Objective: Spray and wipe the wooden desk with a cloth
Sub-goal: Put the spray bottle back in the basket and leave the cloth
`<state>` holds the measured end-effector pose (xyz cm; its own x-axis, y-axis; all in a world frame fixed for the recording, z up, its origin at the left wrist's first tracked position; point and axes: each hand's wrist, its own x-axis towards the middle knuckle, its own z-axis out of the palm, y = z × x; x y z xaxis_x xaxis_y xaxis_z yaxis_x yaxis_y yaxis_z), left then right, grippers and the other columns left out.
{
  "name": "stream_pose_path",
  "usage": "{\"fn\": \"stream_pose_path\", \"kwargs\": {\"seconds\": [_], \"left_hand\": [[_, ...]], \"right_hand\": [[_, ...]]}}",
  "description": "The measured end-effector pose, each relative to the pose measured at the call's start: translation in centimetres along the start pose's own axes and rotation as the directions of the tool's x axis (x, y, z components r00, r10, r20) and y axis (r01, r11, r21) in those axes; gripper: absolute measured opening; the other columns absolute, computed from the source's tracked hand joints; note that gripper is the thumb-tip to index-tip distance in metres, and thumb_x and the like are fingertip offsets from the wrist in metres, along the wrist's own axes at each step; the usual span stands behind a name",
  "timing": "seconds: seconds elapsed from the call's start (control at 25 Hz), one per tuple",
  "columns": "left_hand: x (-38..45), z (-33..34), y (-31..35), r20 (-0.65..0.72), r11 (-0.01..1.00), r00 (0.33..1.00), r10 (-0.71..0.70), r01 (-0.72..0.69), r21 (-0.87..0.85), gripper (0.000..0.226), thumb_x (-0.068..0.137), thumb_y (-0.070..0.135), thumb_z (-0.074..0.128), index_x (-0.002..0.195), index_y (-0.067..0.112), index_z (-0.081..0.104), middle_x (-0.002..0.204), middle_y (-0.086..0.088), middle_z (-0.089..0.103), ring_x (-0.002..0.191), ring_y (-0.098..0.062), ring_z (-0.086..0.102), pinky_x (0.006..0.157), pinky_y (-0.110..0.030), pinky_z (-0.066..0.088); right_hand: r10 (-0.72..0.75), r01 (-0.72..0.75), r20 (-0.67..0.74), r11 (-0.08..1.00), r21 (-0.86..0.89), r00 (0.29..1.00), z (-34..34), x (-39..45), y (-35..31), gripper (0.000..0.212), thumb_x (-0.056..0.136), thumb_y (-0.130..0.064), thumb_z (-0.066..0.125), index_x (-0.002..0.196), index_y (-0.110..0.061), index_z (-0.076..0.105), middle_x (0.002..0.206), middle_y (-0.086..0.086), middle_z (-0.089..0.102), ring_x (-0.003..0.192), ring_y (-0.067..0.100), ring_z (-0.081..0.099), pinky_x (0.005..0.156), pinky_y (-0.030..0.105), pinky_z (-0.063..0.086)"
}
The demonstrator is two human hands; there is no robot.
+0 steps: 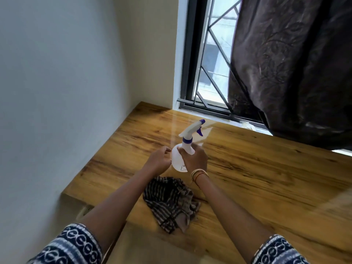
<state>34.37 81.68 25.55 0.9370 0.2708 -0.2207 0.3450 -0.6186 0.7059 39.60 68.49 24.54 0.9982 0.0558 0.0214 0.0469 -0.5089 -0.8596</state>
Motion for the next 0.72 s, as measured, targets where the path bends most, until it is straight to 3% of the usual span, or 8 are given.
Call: {"fn": "stream_pose_path", "kwargs": {"seconds": [0.16, 0.4, 0.56, 0.72], "left_hand": [[-1.7, 3.0, 2.6, 0.038, 0.994, 0.993, 0.111, -0.111, 0.000, 0.045, 0.089, 0.013, 0.062, 0.132, 0.010, 0.054, 0.132, -0.006, 0.060, 0.114, -0.021, 0.058, 0.093, -0.033, 0.049], [-6.9, 11.1, 10.2, 0.112, 0.959, 0.952, 0.284, -0.282, -0.030, 0.044, 0.088, 0.013, 0.068, 0.130, 0.010, 0.056, 0.122, -0.002, 0.065, 0.106, -0.021, 0.063, 0.086, -0.033, 0.051], [-13.0, 19.6, 15.8, 0.177, 0.929, 0.913, 0.368, -0.351, -0.121, 0.040, 0.084, 0.007, 0.071, 0.123, 0.012, 0.060, 0.114, 0.000, 0.067, 0.109, -0.019, 0.064, 0.092, -0.040, 0.053], [-18.9, 27.6, 20.9, 0.287, 0.925, 0.883, 0.371, -0.324, -0.199, 0.037, 0.086, 0.001, 0.067, 0.121, 0.010, 0.059, 0.111, 0.000, 0.066, 0.107, -0.020, 0.064, 0.094, -0.040, 0.053]], "right_hand": [[-0.011, 0.012, -0.093, 1.000, 0.015, 0.996, -5.4, -2.1, 1.6, 0.043, 0.078, -0.045, 0.078, 0.108, -0.015, 0.075, 0.101, 0.001, 0.074, 0.085, 0.015, 0.063, 0.073, 0.027, 0.048], [0.113, -0.098, -0.189, 0.991, 0.085, 0.975, -17.7, -7.5, 6.2, 0.031, 0.079, -0.044, 0.077, 0.097, -0.019, 0.076, 0.081, -0.010, 0.066, 0.071, 0.007, 0.060, 0.066, 0.026, 0.050], [0.173, -0.168, -0.300, 0.985, 0.041, 0.938, -27.4, -12.9, 11.4, 0.035, 0.078, -0.052, 0.074, 0.098, -0.023, 0.075, 0.087, -0.009, 0.070, 0.078, 0.010, 0.061, 0.065, 0.023, 0.043], [0.252, -0.230, -0.388, 0.968, 0.105, 0.886, -36.0, -18.4, 16.7, 0.030, 0.075, -0.050, 0.077, 0.087, -0.023, 0.075, 0.079, -0.014, 0.069, 0.078, 0.009, 0.066, 0.068, 0.024, 0.051]]}}
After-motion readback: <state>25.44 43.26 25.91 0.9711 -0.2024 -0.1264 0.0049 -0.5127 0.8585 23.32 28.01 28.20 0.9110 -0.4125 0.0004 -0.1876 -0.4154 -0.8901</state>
